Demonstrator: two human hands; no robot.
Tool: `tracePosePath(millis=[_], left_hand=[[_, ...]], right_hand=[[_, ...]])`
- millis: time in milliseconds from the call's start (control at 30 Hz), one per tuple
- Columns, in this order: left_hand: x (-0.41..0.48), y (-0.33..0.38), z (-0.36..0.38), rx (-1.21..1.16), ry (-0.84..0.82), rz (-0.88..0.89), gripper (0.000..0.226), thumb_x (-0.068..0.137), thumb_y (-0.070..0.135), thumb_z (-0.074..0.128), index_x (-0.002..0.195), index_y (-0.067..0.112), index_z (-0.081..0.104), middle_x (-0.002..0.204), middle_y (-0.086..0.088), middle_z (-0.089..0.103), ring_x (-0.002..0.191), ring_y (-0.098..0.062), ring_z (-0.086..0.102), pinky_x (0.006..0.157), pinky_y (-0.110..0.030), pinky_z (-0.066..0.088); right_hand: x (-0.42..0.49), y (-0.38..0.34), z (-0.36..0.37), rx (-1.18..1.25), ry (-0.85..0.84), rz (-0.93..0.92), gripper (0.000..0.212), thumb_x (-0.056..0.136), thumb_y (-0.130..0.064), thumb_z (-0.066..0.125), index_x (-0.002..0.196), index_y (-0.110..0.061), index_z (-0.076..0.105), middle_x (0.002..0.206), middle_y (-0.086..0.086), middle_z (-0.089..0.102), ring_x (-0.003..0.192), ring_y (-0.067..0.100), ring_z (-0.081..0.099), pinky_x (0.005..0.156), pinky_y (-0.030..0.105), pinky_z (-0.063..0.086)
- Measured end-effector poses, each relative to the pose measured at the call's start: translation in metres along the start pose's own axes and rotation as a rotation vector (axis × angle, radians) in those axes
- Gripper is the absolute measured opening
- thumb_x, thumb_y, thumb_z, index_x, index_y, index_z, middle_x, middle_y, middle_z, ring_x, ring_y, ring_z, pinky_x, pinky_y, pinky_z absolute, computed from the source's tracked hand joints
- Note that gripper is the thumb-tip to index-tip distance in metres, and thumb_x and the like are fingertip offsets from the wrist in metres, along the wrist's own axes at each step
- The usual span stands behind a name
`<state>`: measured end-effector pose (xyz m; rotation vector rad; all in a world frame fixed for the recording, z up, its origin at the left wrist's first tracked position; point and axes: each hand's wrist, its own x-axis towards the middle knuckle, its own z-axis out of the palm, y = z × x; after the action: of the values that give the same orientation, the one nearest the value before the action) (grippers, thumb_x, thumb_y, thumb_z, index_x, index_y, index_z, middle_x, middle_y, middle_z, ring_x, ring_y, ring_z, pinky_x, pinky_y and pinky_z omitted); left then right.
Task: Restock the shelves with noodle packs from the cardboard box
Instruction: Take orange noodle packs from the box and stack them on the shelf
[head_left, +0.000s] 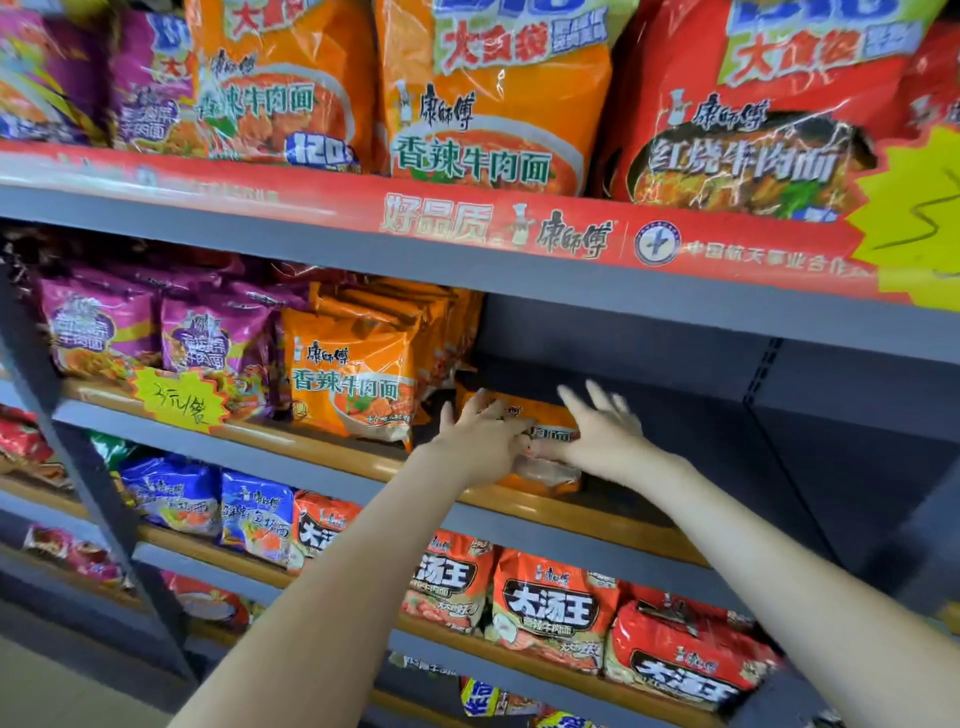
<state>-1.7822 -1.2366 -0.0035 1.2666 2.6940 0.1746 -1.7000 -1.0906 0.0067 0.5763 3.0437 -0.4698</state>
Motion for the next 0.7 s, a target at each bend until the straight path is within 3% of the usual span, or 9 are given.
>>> tracePosePath(millis=[100,167,267,400,567,700], left_hand=[[0.001,-0.008,-0.009,0.004,-0.128,0.036,0.051,0.103,0.045,0.019,0.152,0.036,0.007,0.161,0.003,-0.005,0.147,-0.021,-0.012,0.114,-0.057,-0.008],[0.002,-0.010,-0.011,0.010,-0.172,0.045,0.055,0.103,0.047,0.020,0.152,0.035,0.000,0.160,0.004,-0.010,0.146,-0.018,-0.015,0.116,-0.053,-0.008],[0.007,-0.013,-0.008,0.021,-0.172,0.039,0.059,0.102,0.049,0.021,0.152,0.030,-0.005,0.160,0.004,-0.014,0.146,-0.017,-0.016,0.118,-0.049,-0.007],[0.010,-0.013,-0.011,0.039,-0.134,0.056,0.064,0.102,0.048,0.023,0.153,0.024,-0.007,0.160,0.002,-0.012,0.146,-0.017,-0.014,0.119,-0.045,-0.006],[0.016,-0.016,-0.014,0.063,-0.097,0.054,0.065,0.103,0.046,0.024,0.153,0.018,-0.006,0.160,0.000,-0.014,0.146,-0.016,-0.016,0.118,-0.045,-0.007],[0.025,-0.020,-0.009,0.033,-0.047,0.042,0.064,0.103,0.046,0.021,0.153,0.017,-0.005,0.160,0.000,-0.012,0.146,-0.015,-0.016,0.118,-0.047,-0.008]], right_hand=[[0.007,0.000,-0.014,-0.039,-0.317,-0.176,0.096,0.079,-0.066,0.060,0.149,-0.044,-0.002,0.157,-0.013,-0.016,0.144,0.012,-0.017,0.117,0.042,-0.001],[0.014,-0.003,-0.016,-0.116,-0.384,-0.207,0.102,0.077,-0.066,0.062,0.148,-0.044,-0.009,0.157,-0.013,-0.017,0.143,0.007,-0.017,0.119,0.042,-0.001],[0.022,-0.010,-0.012,-0.159,-0.380,-0.175,0.109,0.077,-0.062,0.064,0.147,-0.042,-0.018,0.158,-0.008,-0.014,0.146,0.012,-0.011,0.119,0.041,0.005],[0.033,-0.015,-0.006,-0.241,-0.369,-0.150,0.114,0.077,-0.064,0.063,0.147,-0.034,-0.023,0.157,-0.004,-0.023,0.144,0.016,-0.021,0.118,0.042,-0.004],[0.045,-0.017,-0.004,-0.210,-0.308,-0.122,0.118,0.070,-0.064,0.069,0.152,-0.026,-0.007,0.160,-0.002,-0.011,0.146,0.026,-0.004,0.118,0.047,0.012],[0.049,-0.015,0.001,-0.258,-0.180,-0.176,0.109,0.073,-0.060,0.067,0.152,-0.029,-0.002,0.159,0.000,0.003,0.144,0.028,0.001,0.116,0.048,0.009]])
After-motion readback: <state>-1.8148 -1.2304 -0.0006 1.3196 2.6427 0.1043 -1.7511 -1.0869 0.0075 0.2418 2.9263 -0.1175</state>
